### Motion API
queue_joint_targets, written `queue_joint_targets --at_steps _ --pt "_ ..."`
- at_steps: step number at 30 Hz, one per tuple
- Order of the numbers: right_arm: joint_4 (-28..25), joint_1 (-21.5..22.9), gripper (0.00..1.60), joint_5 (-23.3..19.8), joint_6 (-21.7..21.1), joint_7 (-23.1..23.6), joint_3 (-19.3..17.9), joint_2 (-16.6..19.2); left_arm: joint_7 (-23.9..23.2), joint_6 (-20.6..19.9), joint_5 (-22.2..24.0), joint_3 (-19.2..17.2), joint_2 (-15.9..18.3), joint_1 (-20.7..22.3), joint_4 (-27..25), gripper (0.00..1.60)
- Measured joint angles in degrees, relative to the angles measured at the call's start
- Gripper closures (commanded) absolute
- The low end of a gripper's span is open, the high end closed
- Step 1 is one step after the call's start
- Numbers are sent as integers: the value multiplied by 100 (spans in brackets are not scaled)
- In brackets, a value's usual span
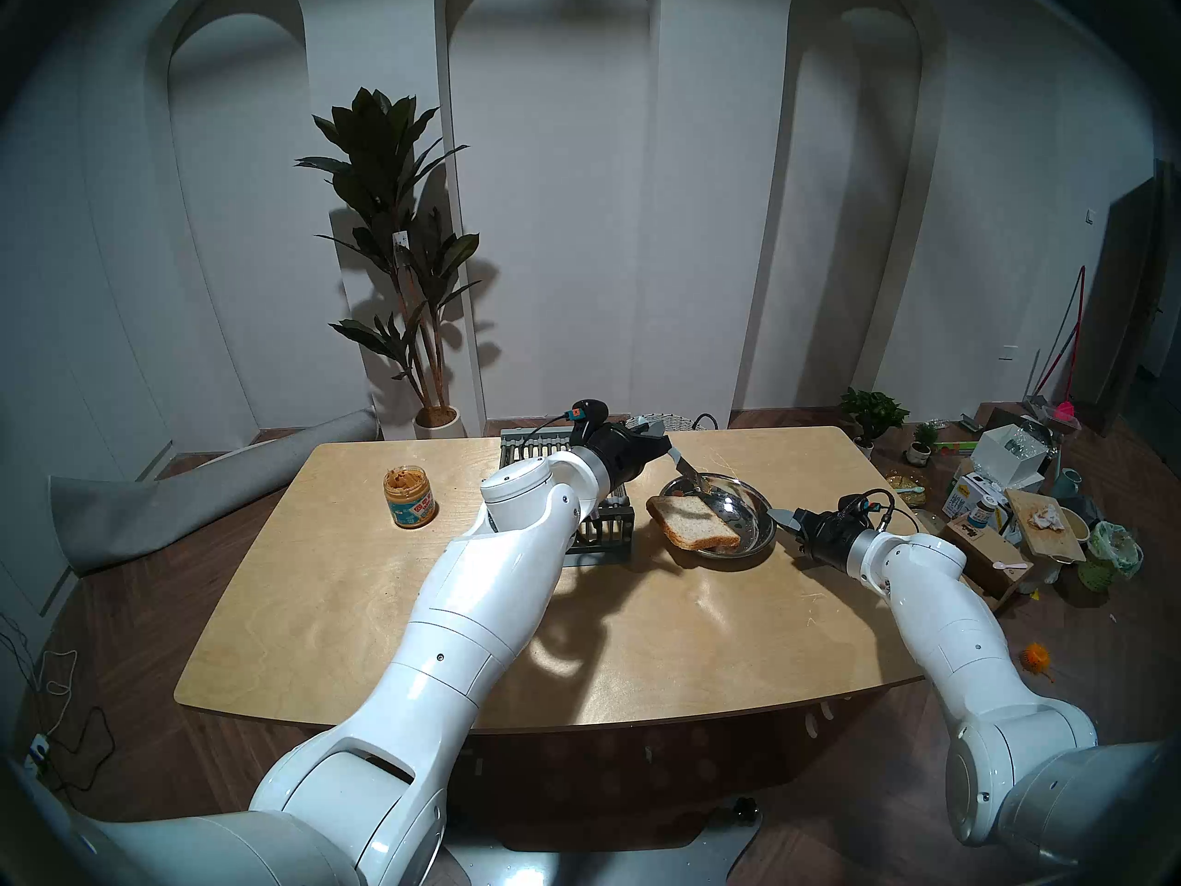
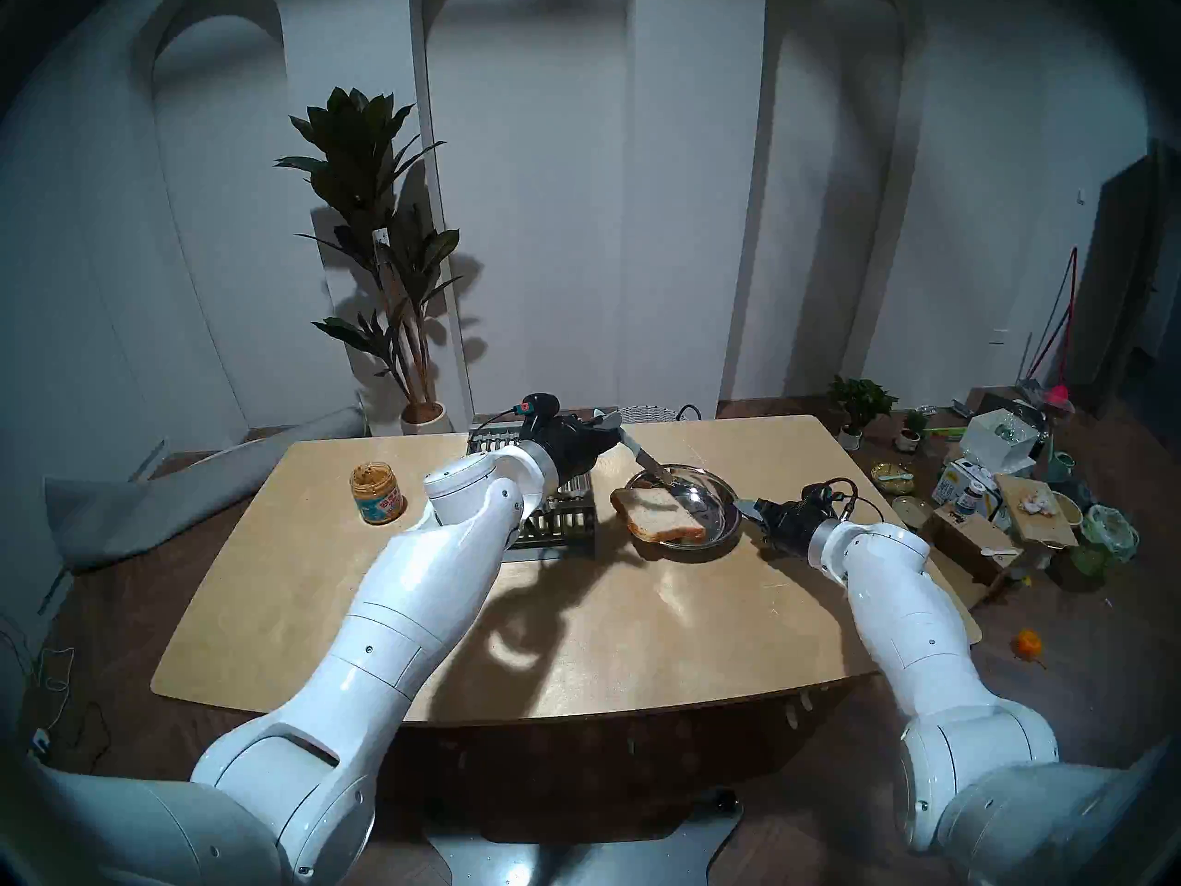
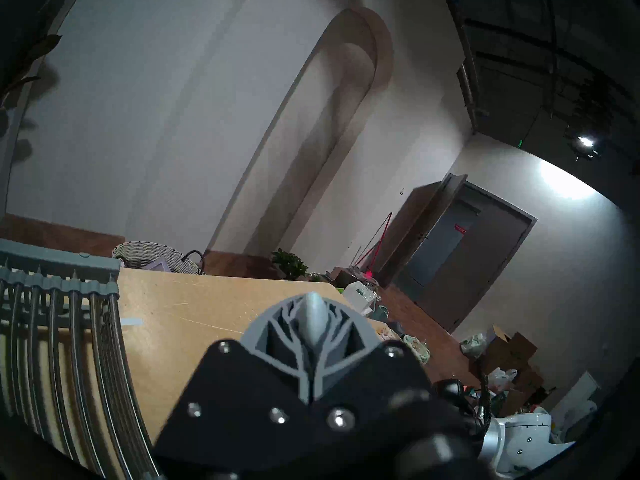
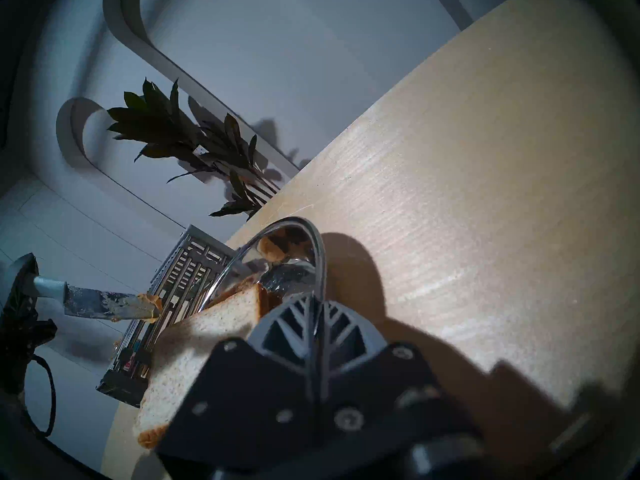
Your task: Spread peanut butter over the slice of bread with the knife
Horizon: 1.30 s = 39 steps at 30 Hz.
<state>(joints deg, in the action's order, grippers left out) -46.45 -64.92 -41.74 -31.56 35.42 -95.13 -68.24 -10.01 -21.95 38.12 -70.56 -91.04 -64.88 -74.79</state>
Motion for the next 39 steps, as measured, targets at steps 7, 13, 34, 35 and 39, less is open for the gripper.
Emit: queue_joint_targets --at_steps 7,13,34,35,39 --pt "-284 -152 160 -60 -12 -398 -172 -64 397 -135 17 -34 -72 -91 -259 160" --pt "-640 -341 160 -123 -34 -846 -358 -150 728 -296 109 -117 -147 -236 -522 160" --pt "-1652 -913 160 -264 72 -1937 -708 -600 2002 -300 1278 -169 -588 -569 -815 160" --pt "-1673 -926 160 -266 78 -1957 -713 -610 2070 -256 1315 -149 -601 -564 -812 160" --pt "-1785 -993 160 -270 110 -2054 -733 -662 2468 -6 1444 -28 -650 -533 -757 160"
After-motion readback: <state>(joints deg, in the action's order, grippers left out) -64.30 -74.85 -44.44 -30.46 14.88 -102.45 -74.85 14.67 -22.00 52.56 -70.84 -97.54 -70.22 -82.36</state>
